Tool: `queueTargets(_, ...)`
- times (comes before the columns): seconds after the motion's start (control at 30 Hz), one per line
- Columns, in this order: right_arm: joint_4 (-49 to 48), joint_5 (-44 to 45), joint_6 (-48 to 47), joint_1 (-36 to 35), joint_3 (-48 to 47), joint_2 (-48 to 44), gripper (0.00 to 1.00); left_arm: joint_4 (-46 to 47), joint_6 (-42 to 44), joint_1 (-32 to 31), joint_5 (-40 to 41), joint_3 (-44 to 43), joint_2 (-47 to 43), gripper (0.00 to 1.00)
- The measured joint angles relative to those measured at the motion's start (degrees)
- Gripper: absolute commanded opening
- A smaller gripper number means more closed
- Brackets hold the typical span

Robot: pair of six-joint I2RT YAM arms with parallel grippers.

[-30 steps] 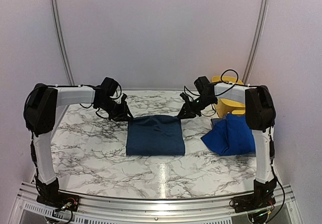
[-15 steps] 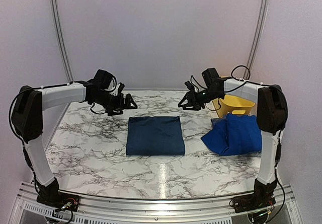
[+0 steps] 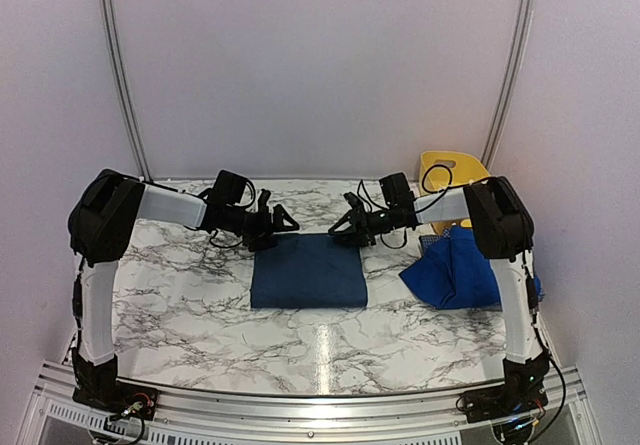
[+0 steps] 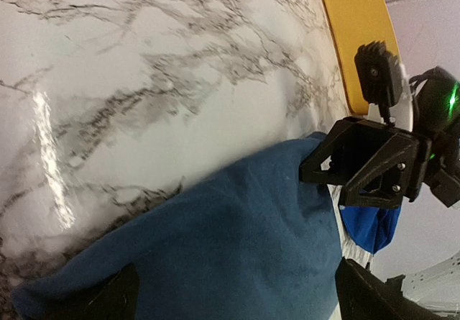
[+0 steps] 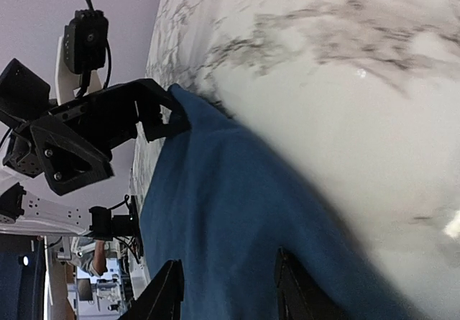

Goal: Fold and stack the mixed laundry pile
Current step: Smooth out the square-folded T-shirt at the center of the board.

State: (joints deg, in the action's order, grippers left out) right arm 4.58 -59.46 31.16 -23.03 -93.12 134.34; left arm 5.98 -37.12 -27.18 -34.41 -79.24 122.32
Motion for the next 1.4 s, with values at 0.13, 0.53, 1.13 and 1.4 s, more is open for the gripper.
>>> queueTargets(0.13,-3.8,-2.7,2.5,3.5,-0.8,4.6,0.43,3.6,-1.9,2.8,-1.5,-2.8,3.6,0.99)
queueTargets(0.53,0.7,-0.8,-0.5,5.4,-3.1,3.2,0.46,5.3,-2.3,9.2,2.6,4.4,-1.2,0.99)
queueTargets(1.13,1.1,-1.4,-4.0,-9.0,21.1,-19.1,0.48,13.3,-4.5,-6.3,2.7,19.2,-18.2,0.99)
queueTargets(1.4,-3.2,-4.3,-2.9,-6.8,29.9,-15.1,0.47,20.8,-9.7,-11.0,0.8,27.1,-12.7,0.99)
